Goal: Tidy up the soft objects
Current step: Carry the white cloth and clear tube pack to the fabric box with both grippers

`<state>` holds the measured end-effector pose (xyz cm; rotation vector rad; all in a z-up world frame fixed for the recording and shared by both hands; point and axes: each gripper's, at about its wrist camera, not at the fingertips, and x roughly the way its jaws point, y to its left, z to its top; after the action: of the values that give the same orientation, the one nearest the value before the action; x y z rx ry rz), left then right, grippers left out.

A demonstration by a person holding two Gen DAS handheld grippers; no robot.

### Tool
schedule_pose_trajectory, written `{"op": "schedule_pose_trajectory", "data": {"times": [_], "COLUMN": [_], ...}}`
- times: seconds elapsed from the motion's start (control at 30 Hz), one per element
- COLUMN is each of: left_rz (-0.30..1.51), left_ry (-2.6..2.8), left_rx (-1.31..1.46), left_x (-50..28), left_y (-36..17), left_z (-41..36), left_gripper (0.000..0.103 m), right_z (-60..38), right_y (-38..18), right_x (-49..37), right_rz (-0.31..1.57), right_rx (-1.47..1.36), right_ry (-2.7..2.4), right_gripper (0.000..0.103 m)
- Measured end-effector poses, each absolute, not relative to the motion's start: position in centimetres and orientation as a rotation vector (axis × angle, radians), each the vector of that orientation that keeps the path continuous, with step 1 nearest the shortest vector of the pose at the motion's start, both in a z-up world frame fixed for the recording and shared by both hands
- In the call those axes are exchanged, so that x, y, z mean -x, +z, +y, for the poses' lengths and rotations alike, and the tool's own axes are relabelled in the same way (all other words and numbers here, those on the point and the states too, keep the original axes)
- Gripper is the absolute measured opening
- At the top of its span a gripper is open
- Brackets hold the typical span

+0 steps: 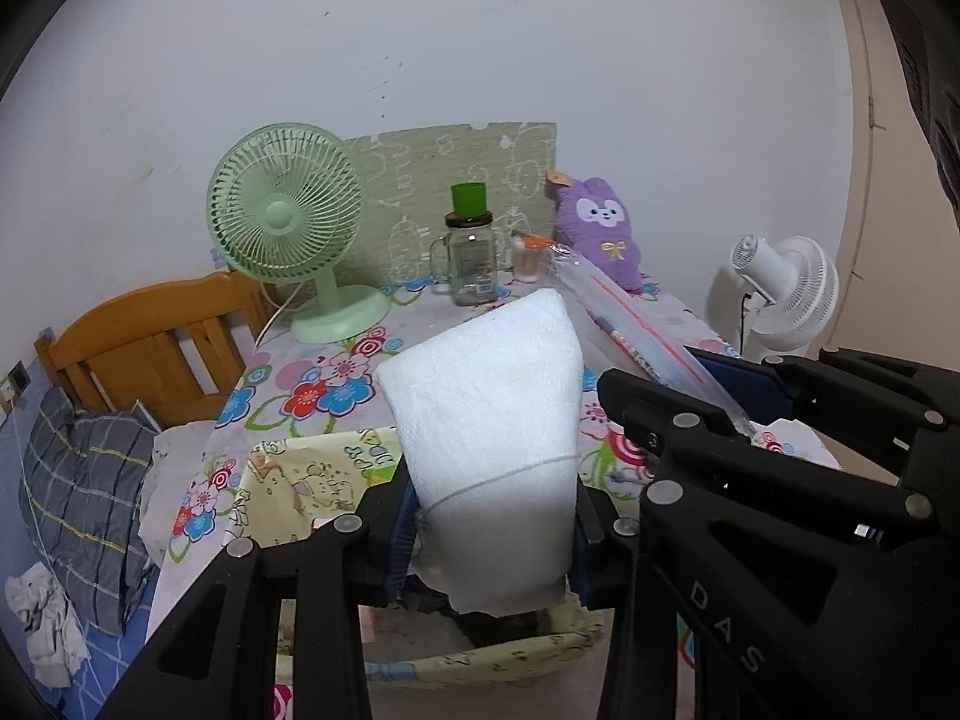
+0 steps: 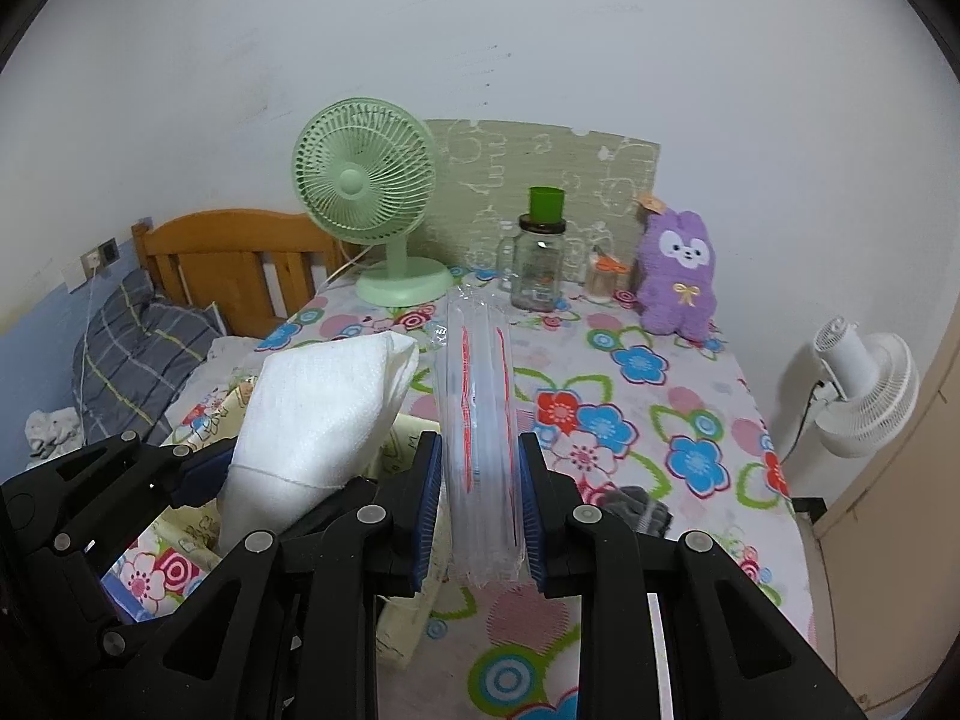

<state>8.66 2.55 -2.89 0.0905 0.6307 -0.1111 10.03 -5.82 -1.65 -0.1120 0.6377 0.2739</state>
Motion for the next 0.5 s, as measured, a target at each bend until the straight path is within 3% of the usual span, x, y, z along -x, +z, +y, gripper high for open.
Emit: {"op": "schedule_pose_trajectory", "data": {"times": [0.5], "left_rz": [0.716], "left_ry": [-0.037], "left_rx": [-0.060], "left_x": [-10.5], "left_y": [-5.9], "left_z": [6.6], "left_gripper": [0.041], "right_z": [-1.8], "right_y": [-4.4], "right_x": [-12.4], "right_rz": [0.698], "right_rx": [0.129], "right_ry": [0.374], "right_gripper": [0.027]}}
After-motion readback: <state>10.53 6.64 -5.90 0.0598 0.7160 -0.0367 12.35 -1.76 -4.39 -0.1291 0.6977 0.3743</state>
